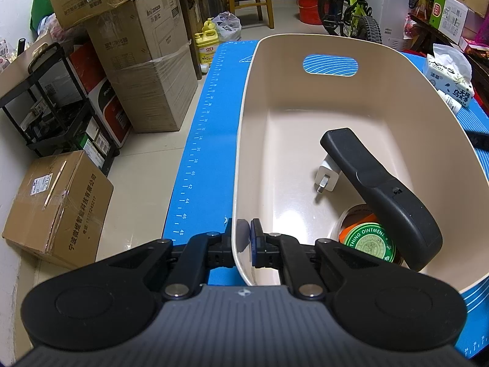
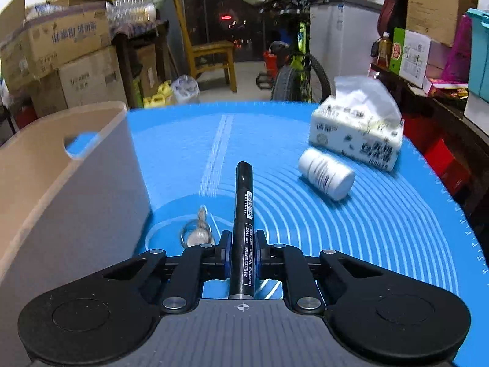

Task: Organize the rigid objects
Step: 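Grasp the black marker with the right gripper, then carry the black marker into the bin and open the right gripper, then grasp the metal keys with the right gripper, then carry the keys into the bin and release them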

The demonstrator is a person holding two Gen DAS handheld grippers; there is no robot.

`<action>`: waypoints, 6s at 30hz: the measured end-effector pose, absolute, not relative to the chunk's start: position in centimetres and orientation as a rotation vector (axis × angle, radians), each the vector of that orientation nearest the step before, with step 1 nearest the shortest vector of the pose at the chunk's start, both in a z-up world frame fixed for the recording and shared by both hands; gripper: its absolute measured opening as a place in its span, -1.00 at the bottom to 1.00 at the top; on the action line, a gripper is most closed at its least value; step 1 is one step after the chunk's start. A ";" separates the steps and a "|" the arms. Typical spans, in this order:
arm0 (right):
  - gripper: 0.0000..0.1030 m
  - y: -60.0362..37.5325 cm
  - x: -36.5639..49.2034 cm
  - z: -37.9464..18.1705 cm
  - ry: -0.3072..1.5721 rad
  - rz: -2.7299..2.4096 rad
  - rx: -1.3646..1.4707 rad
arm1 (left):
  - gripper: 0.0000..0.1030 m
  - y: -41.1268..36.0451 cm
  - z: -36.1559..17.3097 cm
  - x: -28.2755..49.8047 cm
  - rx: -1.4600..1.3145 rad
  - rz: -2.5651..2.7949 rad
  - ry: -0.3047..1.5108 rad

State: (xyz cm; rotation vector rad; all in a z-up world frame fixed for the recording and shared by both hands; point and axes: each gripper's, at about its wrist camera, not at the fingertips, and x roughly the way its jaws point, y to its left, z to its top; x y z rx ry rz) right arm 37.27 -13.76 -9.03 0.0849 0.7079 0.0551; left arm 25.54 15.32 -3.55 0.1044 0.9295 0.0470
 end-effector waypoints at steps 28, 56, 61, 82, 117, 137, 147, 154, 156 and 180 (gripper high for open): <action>-0.52 -4.6 30.5 -0.3 0.501 0.489 0.050 | -0.79 15.7 -3.6 25.4 0.103 0.055 0.932; 0.06 -2.3 29.9 -1.9 0.670 0.584 0.006 | -0.79 15.4 -3.7 25.5 0.105 0.057 0.935; 0.14 -4.8 30.9 -0.2 0.610 0.528 0.062 | -0.79 15.4 -3.7 25.5 0.105 0.057 0.935; 0.27 -13.0 39.3 -7.1 0.672 0.278 0.015 | -0.79 15.3 -3.7 25.8 0.107 0.050 0.952; -0.73 -9.4 39.2 -11.0 0.728 0.491 -0.248 | -0.77 14.8 -3.7 25.9 0.132 0.061 0.959; -0.75 -13.6 38.0 -4.0 0.593 0.354 -0.032 | -0.77 14.7 -3.8 26.0 0.128 0.070 0.964; -0.75 -10.5 34.6 2.0 0.435 0.521 0.010 | -0.77 14.7 -3.7 26.0 0.124 0.074 0.965; -0.75 -6.1 33.4 1.2 0.500 0.672 -0.045 | -0.77 14.7 -3.7 26.0 0.124 0.074 0.965; -0.75 -4.9 33.2 0.6 0.530 0.701 -0.072 | -0.77 14.7 -3.7 26.0 0.125 0.074 0.965; 0.09 -5.7 33.6 -1.0 0.642 0.733 -0.075 | -0.76 15.0 -3.6 26.0 0.129 0.076 0.968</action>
